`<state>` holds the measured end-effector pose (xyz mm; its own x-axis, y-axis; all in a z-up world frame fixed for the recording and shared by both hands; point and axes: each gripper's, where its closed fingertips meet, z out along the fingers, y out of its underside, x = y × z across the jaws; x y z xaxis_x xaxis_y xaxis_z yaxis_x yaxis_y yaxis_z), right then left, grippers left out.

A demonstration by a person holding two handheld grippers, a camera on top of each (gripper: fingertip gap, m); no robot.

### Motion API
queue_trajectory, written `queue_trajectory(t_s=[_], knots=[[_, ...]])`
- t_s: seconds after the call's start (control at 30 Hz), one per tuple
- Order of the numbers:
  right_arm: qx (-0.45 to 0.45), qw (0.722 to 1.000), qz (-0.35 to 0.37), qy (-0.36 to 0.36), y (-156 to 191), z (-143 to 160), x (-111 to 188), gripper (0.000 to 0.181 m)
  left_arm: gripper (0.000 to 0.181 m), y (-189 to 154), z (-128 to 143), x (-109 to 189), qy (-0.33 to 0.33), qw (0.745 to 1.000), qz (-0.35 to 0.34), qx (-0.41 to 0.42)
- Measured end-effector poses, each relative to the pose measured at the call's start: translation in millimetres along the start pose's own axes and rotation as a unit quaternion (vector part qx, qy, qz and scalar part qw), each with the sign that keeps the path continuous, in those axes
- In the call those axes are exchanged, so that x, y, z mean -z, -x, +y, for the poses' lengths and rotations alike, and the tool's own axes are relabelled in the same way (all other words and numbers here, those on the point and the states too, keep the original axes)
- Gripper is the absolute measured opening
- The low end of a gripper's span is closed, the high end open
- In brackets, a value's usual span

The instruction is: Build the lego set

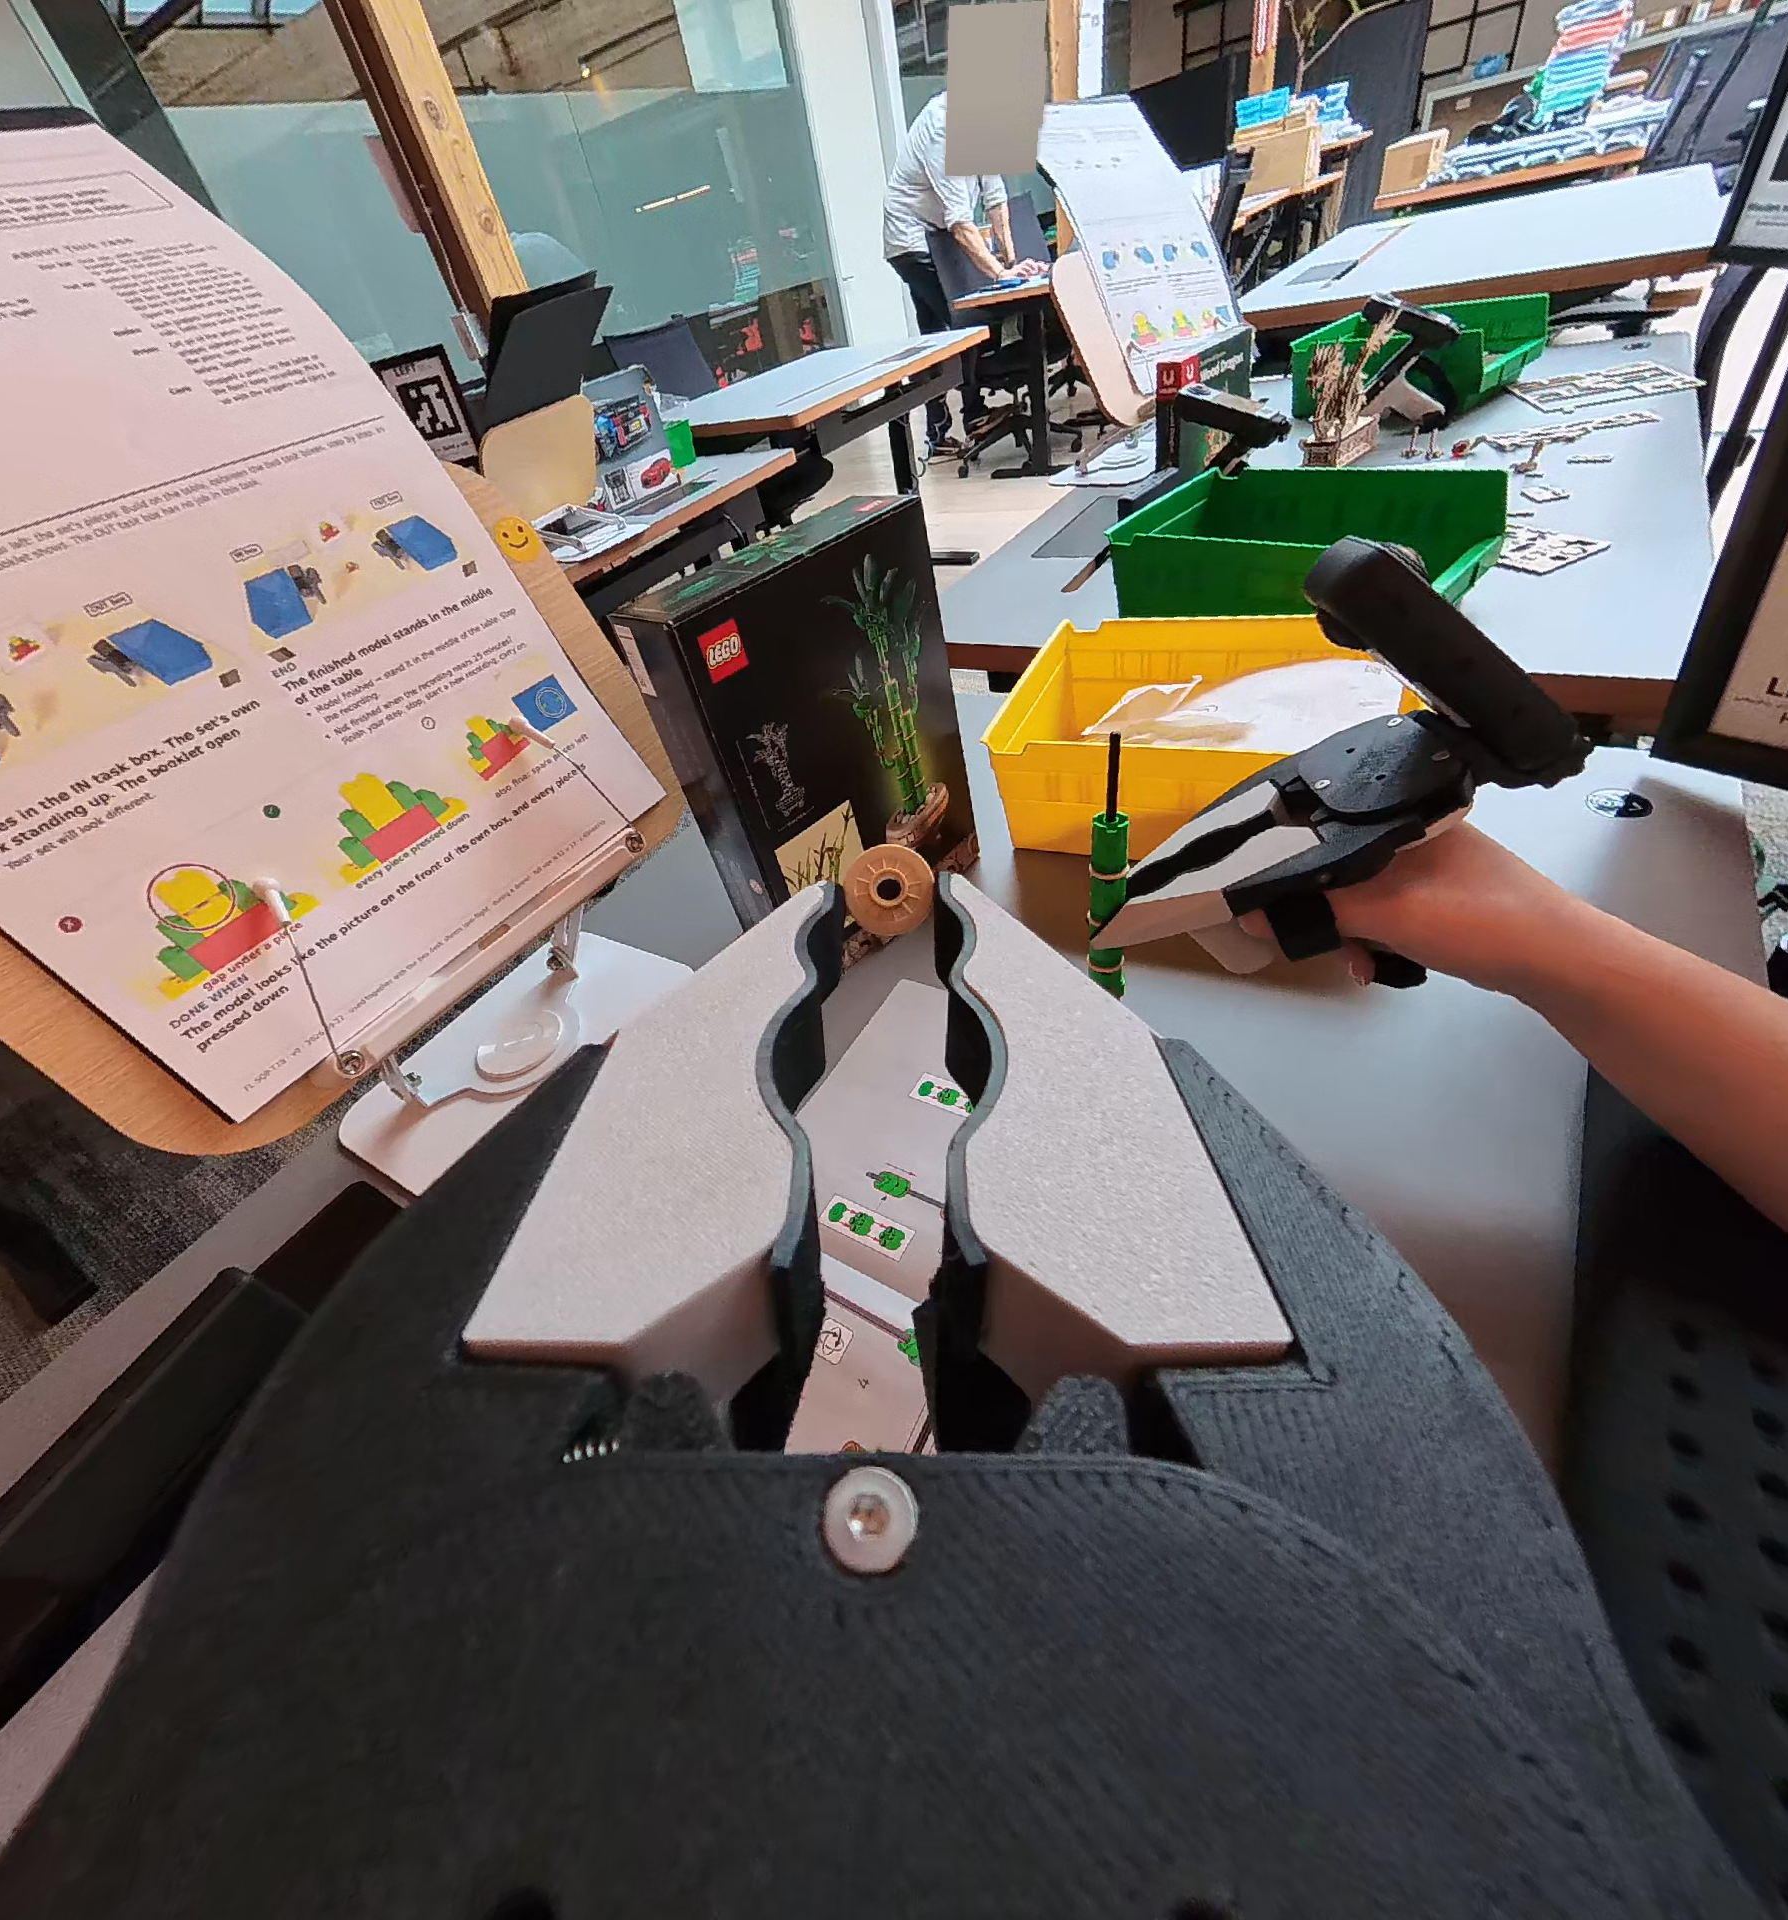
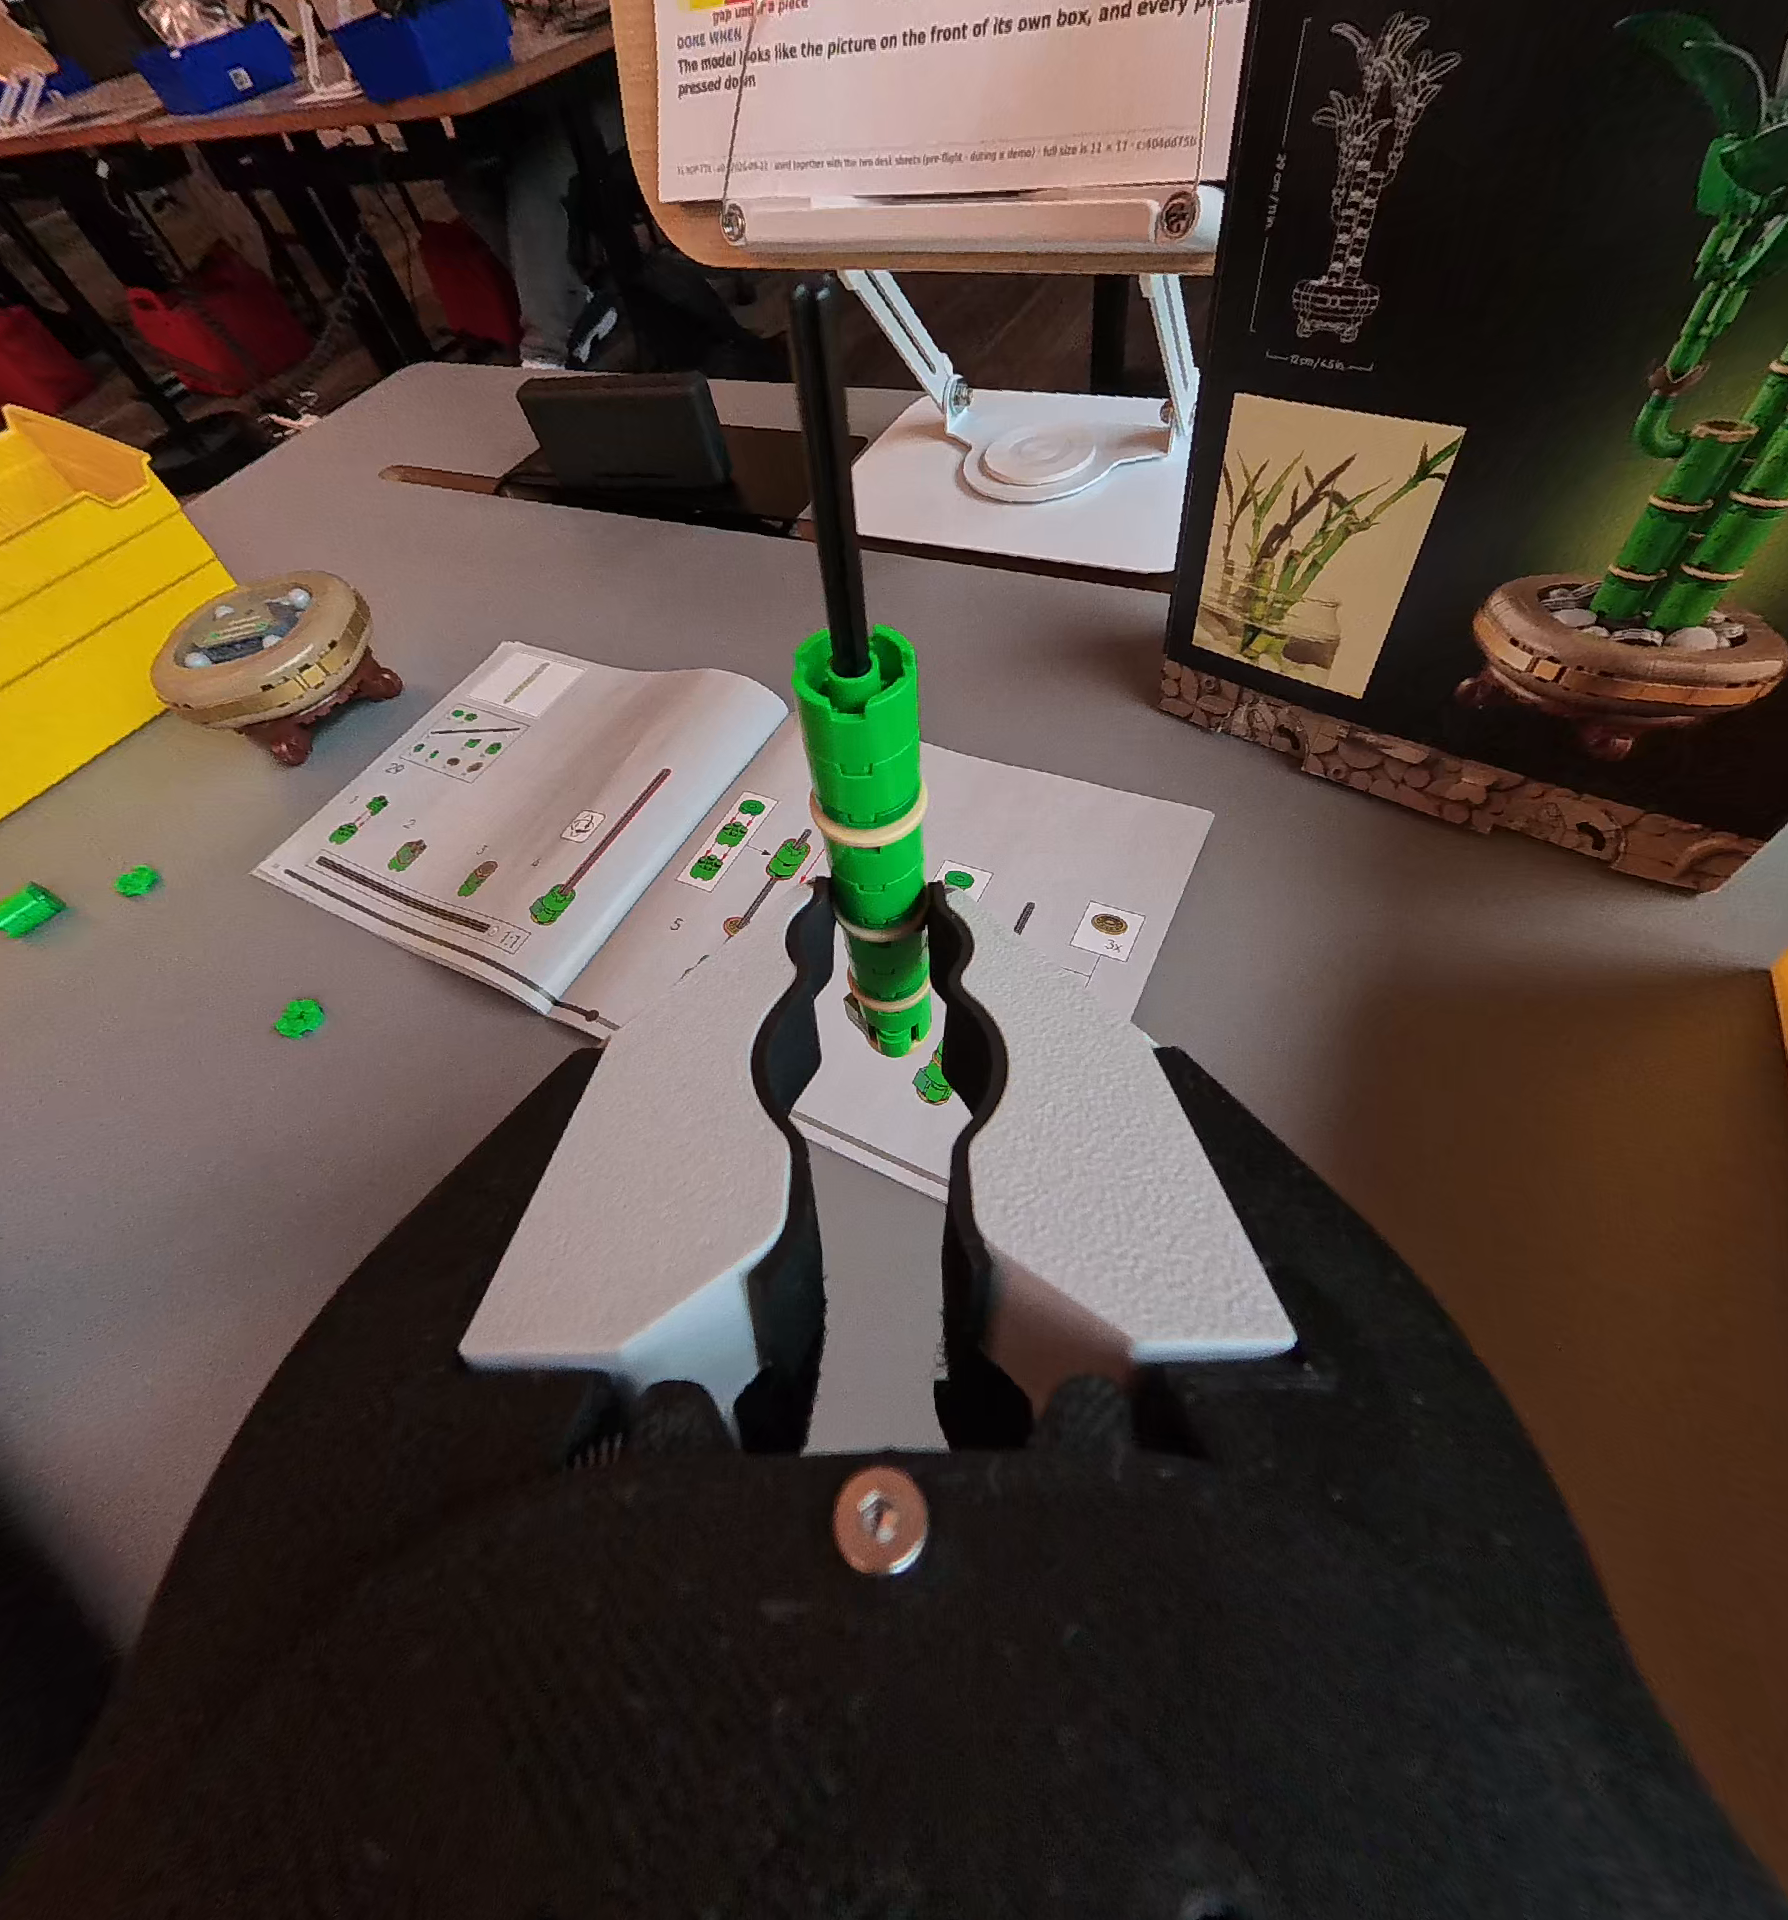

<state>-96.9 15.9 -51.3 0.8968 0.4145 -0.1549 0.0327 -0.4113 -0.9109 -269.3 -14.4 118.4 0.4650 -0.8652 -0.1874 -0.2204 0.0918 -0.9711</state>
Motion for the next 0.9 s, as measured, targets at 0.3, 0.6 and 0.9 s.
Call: queue_trajectory(t_s=[0.3,0.6,0.9], knots=[[0.006,1.0,-0.001,0.003,1.7,1.0,-1.0,0.016,0.016,0.6,-0.3,1.0,-0.001,1.0,-0.001,0.0],[0.009,1.0,-0.003,0.005,2.9,1.6,-1.2,0.016,0.016,0.4,-0.6,0.9,-0.001,1.0,-0.001,0.0],[0.013,1.0,-0.006,0.007,4.5,2.2,-1.5,0.016,0.016,0.0,0.6,-0.4,0.003,1.0,-0.001,0.0]])
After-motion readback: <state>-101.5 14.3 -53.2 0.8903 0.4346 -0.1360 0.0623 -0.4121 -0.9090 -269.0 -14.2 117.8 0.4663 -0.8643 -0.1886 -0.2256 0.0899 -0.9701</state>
